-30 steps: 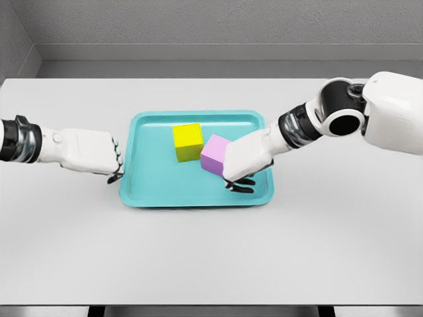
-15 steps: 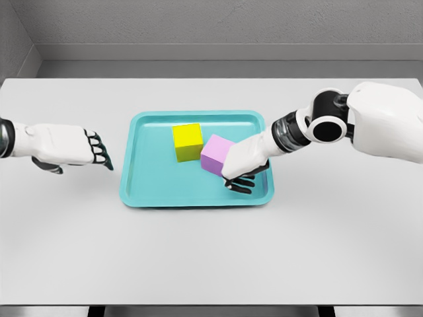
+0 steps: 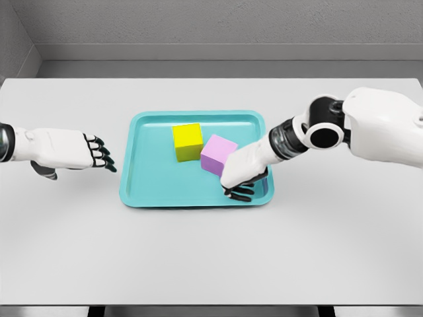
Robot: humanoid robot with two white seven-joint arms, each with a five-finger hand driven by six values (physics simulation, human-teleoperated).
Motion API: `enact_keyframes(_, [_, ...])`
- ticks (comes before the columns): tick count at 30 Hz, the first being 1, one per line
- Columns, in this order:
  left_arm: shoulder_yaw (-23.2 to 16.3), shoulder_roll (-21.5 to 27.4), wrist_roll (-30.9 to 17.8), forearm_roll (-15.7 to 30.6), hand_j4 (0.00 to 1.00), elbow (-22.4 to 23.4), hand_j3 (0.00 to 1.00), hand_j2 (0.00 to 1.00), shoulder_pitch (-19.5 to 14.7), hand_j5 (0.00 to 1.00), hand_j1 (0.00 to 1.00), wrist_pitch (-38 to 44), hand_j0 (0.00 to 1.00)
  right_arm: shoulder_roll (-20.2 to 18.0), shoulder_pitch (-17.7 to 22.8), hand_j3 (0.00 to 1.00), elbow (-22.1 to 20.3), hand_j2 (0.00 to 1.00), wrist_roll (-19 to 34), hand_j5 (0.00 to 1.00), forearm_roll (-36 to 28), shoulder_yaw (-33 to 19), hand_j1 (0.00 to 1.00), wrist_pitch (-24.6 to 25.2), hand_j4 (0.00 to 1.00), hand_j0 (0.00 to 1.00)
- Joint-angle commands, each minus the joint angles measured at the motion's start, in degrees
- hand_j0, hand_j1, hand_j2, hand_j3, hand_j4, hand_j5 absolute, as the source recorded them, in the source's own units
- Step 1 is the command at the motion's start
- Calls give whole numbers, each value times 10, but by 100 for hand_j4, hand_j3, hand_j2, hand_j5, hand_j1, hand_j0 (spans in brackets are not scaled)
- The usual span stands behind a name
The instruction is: Push two cubes
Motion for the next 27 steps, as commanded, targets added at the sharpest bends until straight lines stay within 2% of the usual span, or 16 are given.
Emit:
enact_keyframes(1, [1, 1, 0, 2, 100, 0, 100, 100, 0, 100, 100, 1, 100, 0, 0, 10, -8, 10, 0, 10, -1, 2, 10, -19, 10, 10])
enact_keyframes(4, [3, -5, 0, 3, 100, -12, 100, 100, -1, 100, 100, 1, 100, 6, 0, 10, -3, 10, 0, 10, -2, 2, 10, -19, 10, 10])
enact_keyframes(7, [24, -6, 0, 9, 100, -24, 100, 100, 5, 100, 100, 1, 100, 15, 0, 10, -1, 10, 0, 10, -3, 2, 10, -17, 10, 10])
enact_keyframes(8, [54, -6, 0, 10, 100, -23, 100, 100, 31, 100, 100, 1, 100, 16, 0, 10, -1, 10, 0, 10, -3, 2, 10, -17, 10, 10])
enact_keyframes(9, [111, -5, 0, 10, 100, -24, 100, 100, 75, 100, 100, 1, 100, 19, -1, 10, 1, 10, 0, 10, -4, 2, 10, -16, 10, 10])
enact_keyframes(10, [141, -6, 0, 8, 100, -23, 100, 100, 105, 100, 100, 1, 100, 21, -1, 10, 2, 10, 0, 10, -4, 2, 10, -16, 10, 10])
enact_keyframes(27, [146, -4, 0, 13, 100, -57, 100, 100, 108, 100, 100, 1, 100, 33, -3, 10, 47, 10, 0, 10, -8, 1, 10, -8, 10, 10])
